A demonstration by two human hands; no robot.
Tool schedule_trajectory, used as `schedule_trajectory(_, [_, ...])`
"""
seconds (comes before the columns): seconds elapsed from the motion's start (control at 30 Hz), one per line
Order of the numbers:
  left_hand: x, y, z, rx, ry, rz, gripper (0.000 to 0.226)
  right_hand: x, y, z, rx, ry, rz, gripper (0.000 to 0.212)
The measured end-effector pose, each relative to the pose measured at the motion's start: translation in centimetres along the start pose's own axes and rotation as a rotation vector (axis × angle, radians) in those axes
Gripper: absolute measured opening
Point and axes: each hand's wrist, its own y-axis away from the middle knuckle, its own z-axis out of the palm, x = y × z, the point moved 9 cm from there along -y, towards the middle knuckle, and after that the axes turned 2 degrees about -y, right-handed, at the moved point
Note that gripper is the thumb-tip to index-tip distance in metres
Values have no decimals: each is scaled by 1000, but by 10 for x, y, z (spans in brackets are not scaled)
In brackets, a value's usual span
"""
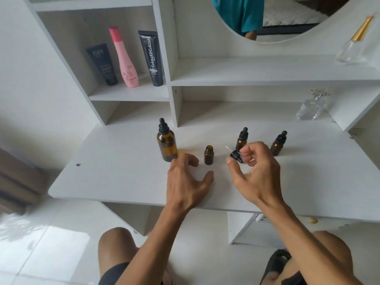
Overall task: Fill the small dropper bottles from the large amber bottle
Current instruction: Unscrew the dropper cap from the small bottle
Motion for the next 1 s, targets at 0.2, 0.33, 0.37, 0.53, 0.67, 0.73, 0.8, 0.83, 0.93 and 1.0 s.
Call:
schedule_trajectory(0.2, [-18,4,-56,435,122,-136,32,-76,-24,40,-146,-130,-157,23])
schedule_trajectory(0.33, [-39,-23,-52,342,220,-219,65,-104,-41,88,-331,-129,-141,38])
schedule_trajectory(0.37, [-41,-29,-47,289,253,-216,73,-109,-44,98,-367,-122,-138,44])
schedule_trajectory(0.53, [-36,-43,-37,187,286,-134,45,-119,-52,128,-432,-105,-126,48])
schedule_trajectory(0.67, [-40,-42,-33,193,275,-171,26,-115,-53,137,-389,-99,-125,30])
schedule_trajectory(0.73, [-42,-42,-31,196,285,-186,24,-113,-53,137,-361,-110,-122,27])
schedule_trajectory(0.8, [-43,-42,-31,196,301,-189,25,-111,-54,137,-352,-102,-118,26])
schedule_trajectory(0.83, [-43,-42,-31,194,304,-185,26,-110,-55,138,-357,-95,-114,26])
schedule_trajectory(0.93, [-43,-43,-32,188,303,-168,29,-109,-59,141,-411,-85,-115,23])
schedule_trajectory(1.0, [-41,-43,-32,184,304,-154,32,-109,-60,142,-471,-89,-127,23])
